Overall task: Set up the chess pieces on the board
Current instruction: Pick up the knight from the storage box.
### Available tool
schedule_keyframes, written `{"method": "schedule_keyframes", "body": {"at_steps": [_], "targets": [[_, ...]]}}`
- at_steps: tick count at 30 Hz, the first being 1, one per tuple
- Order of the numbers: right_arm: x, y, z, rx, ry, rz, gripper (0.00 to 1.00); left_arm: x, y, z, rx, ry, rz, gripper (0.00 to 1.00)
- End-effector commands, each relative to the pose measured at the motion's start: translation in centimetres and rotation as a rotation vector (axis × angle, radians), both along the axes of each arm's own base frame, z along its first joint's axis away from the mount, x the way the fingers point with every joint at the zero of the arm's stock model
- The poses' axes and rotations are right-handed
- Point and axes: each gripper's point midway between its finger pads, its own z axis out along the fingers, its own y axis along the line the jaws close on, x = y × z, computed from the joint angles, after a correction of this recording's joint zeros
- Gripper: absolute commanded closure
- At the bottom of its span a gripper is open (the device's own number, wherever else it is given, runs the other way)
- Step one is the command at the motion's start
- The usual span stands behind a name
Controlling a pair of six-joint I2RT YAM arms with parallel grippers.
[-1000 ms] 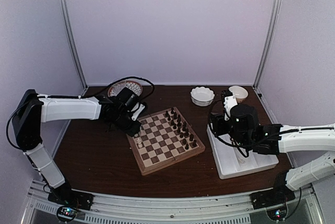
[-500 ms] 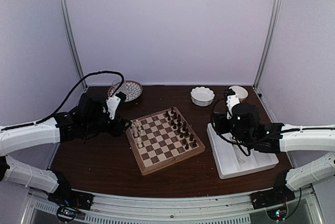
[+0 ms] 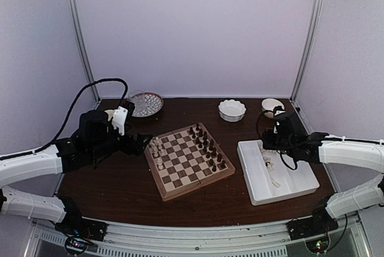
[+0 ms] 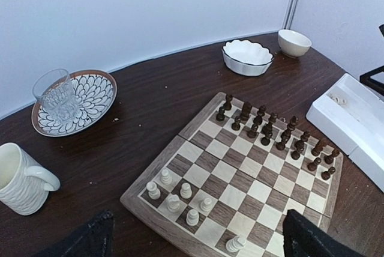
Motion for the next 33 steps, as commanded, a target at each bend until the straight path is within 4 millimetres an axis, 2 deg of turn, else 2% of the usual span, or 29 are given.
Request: {"method": "schedule_keyframes", "body": {"at_steps": [1, 7, 12, 18, 22, 26, 33], "targets": [[-0.2, 0.0, -2.3, 0.043, 0.112, 0.000, 0.60, 0.6, -0.5, 1.2, -0.086, -0.015, 0.013, 0.02], [0.7, -1.0, -5.7, 0.082, 0.244, -0.025, 0.66, 0.4, -1.0, 2.1, -0.159, -0.008, 0.001, 0.02], [1.2, -1.6, -7.2, 0.066, 0.301, -0.053, 0.74, -0.5, -0.1, 3.5, -0.229, -0.072, 0.007, 0.02], [1.0, -2.6, -7.8, 0.057, 0.314, -0.095, 0.74, -1.9, -0.5, 4.5, -0.303, -0.119, -0.068, 0.02], [1.2, -3.7, -7.5, 0.008, 0.302, -0.125, 0.74, -1.3, -0.3, 4.3, -0.311, -0.092, -0.029, 0.02], [1.8, -4.0, -7.7, -0.012, 0.308, -0.124, 0.75, -0.2, 1.1, 3.8, -0.335, -0.063, 0.089, 0.02], [3.5, -4.2, -7.7, -0.066, 0.297, -0.116, 0.73, -0.6, 0.9, 4.2, -0.327, -0.077, 0.059, 0.02]]}}
